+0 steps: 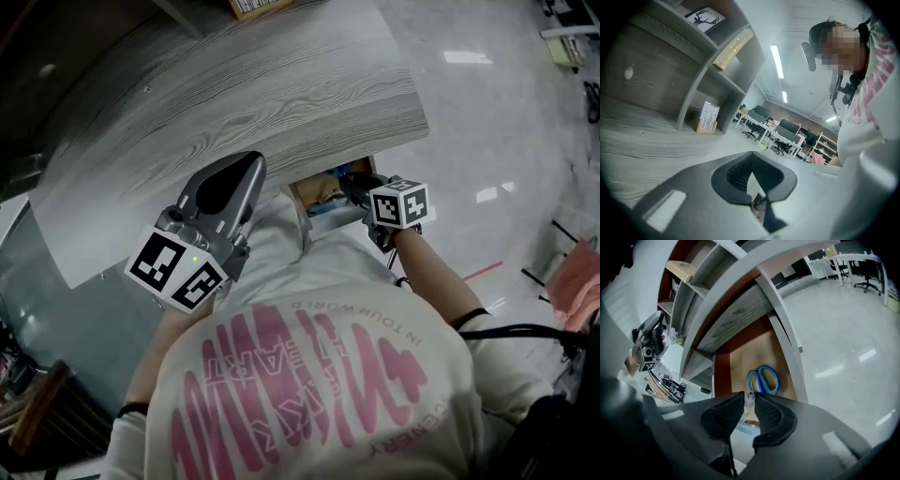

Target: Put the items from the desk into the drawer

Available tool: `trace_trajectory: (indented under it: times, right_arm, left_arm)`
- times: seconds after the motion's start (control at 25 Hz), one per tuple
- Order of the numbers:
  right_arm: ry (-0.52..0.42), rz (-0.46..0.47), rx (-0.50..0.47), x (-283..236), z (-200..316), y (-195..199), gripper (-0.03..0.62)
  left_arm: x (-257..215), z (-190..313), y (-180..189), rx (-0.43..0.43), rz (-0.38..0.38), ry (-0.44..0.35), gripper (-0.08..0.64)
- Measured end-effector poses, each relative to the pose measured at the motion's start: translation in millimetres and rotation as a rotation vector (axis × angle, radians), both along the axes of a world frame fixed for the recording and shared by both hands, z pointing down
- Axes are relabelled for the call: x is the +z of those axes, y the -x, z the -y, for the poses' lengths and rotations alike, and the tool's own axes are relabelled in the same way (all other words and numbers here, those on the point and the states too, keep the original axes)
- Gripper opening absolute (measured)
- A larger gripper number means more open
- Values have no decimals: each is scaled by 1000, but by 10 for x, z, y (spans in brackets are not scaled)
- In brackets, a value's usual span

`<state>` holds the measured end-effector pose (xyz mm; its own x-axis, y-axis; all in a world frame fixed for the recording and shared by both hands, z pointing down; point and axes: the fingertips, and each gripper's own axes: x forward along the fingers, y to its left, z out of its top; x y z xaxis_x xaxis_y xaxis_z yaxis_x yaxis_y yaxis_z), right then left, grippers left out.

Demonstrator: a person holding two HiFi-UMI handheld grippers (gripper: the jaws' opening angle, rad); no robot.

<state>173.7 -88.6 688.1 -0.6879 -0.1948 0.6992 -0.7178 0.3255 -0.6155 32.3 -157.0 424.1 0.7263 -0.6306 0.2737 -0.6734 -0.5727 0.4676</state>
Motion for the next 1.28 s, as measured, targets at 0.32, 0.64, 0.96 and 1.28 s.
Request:
trace_trajectory:
  times: [0.32, 0.64, 0.96, 1.28]
  right_arm:
    - [101, -27, -42, 236, -148, 80, 87]
    - [125, -51, -33, 317, -155, 129, 94]
    - [73, -150, -101, 371, -211, 87, 132]
    - [70, -223, -79, 389, -202, 77, 205]
  left_arm:
    - [106, -7, 27, -3, 0, 28, 20]
    - [103, 23, 17, 5, -6, 30, 20]
    - [123, 25, 24, 6, -7, 35, 20]
    - [155, 36, 34, 14, -13, 45, 20]
